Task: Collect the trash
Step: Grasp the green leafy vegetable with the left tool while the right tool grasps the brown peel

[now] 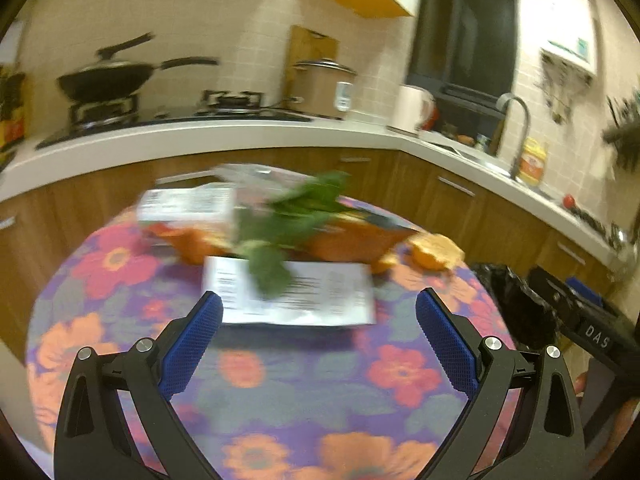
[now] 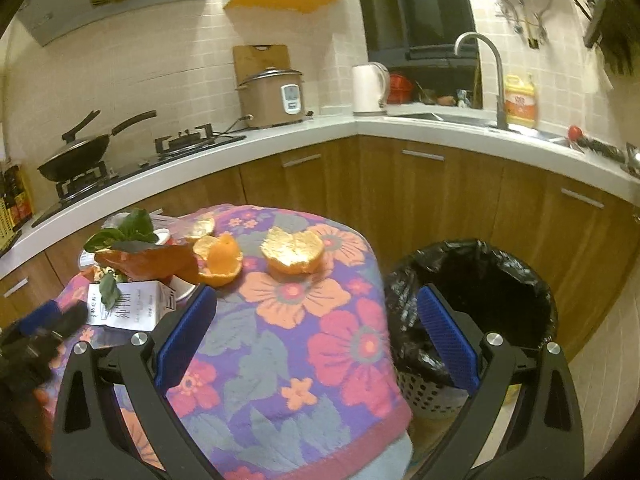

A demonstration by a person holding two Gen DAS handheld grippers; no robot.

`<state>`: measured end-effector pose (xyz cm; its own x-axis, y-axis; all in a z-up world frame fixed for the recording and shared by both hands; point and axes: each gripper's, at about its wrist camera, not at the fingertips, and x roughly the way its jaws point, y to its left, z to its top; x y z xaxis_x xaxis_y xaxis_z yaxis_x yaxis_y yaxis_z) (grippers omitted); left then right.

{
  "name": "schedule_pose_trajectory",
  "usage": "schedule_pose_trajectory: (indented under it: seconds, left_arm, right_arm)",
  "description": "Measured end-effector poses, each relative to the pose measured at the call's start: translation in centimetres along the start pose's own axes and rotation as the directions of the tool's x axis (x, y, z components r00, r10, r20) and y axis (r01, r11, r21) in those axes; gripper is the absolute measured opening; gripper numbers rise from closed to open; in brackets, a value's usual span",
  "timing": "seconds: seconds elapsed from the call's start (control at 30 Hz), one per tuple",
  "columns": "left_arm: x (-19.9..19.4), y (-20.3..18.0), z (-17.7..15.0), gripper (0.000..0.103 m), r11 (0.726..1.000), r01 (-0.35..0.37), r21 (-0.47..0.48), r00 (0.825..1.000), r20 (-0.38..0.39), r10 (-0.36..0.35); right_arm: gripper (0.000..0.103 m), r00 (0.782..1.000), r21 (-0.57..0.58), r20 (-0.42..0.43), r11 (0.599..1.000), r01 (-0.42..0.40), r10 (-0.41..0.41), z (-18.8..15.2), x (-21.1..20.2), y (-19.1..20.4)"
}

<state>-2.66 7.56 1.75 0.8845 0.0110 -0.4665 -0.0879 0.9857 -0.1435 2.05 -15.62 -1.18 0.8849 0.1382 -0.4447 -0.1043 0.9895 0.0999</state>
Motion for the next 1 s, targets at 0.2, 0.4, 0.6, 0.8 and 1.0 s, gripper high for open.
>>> schedule_pose_trajectory:
  seconds: [0.2, 0.4, 0.6, 0.8, 1.0]
  left_arm:
    - [0.8, 5.3, 3.8, 0.093, 0.999, -0.002, -0.044, 0.995, -0.105, -0.002]
    - [4.1, 6.4, 7.6, 0.089, 0.973, 0.226, -0.044, 0.959, -0.167, -0.230]
    - [10.4, 6.6, 8.6, 0.082, 0.898, 0.407, -0.169, 0.852, -0.285, -0.440]
    - [14.2, 5.8, 7.2, 0.056, 0.869, 0.424, -0.254, 0.814, -0.312, -0.489]
    - [13.5, 5.3, 7.6, 0.028, 0.879, 0.406, -0.252, 0.824, -0.314, -0.471]
  right_arm:
    - [0.095, 0.999, -0.064, -0.046, 0.998, -0.027, 0.024, 0.9, 1.7, 1.9]
    - [0.095, 0.991, -0.079, -0.074, 0.989, -0.122, 0.116, 2.8, 3.0, 2.7]
    - [0.095, 0.978, -0.167, -0.089, 0.965, -0.202, 0.190, 3.8, 3.7, 4.4]
    - [0.095, 0.944, -0.269, -0.126, 0.906, -0.328, 0.304, 4.2, 4.8, 7.6]
    - [0.095, 0.895, -0.386, -0.214, 0.808, -0.445, 0.391, 4.2, 6.6, 10.8]
